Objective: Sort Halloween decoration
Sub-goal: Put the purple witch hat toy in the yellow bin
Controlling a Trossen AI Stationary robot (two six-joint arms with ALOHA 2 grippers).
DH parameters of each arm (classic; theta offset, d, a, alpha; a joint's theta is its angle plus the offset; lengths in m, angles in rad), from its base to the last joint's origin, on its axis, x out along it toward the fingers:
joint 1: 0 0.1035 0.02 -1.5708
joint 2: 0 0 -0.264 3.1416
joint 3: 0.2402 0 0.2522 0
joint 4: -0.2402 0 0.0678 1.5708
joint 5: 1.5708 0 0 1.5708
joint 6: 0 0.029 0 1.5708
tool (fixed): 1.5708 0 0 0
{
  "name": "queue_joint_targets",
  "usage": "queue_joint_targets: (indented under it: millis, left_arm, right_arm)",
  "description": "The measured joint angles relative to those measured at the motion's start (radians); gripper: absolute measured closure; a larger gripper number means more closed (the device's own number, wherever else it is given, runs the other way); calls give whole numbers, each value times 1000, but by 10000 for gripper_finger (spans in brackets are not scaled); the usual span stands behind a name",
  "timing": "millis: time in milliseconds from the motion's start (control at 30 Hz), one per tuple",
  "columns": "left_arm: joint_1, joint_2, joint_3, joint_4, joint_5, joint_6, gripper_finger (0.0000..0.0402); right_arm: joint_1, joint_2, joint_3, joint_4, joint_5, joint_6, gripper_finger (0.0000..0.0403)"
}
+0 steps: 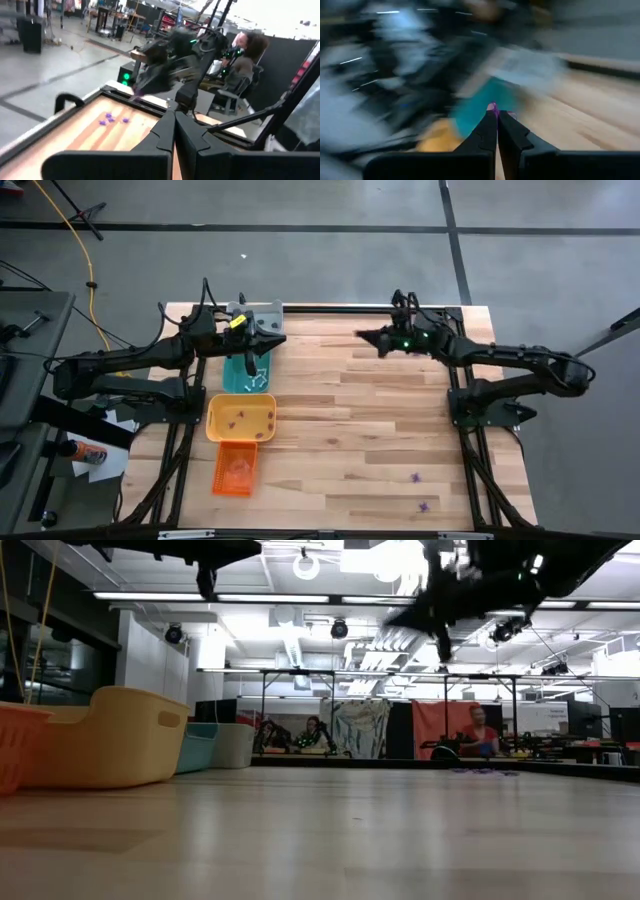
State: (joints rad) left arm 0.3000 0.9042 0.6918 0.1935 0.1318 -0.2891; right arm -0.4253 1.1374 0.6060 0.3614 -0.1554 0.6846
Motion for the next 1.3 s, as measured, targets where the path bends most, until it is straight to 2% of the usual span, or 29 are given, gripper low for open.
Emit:
queue_joint_targets:
  millis: [133, 333, 433, 600, 967, 1100, 1300]
  left_arm:
    - [-1, 37, 0, 41, 5, -49, 402]
    - [-48, 112, 0, 156, 24, 16, 401]
    - [-81, 129, 0, 169, 24, 82, 402]
    - [-125, 130, 0, 172, 24, 173, 402]
    - [-130, 130, 0, 171, 12, 184, 401]
    - [-130, 130, 0, 171, 12, 163, 402]
    - [-130, 130, 0, 173, 11, 142, 401]
  right_arm:
    - [120, 0, 1, 234, -90, -190, 403]
    - [257, 0, 2, 312, -63, -479, 403]
    - [278, 1, 2, 309, -17, -495, 403]
    - [280, 1, 2, 308, -11, -495, 403]
    - [282, 13, 3, 312, -13, -443, 403]
    - [326, 107, 4, 310, -21, -389, 403]
    - [417, 400, 120, 307, -23, -422, 403]
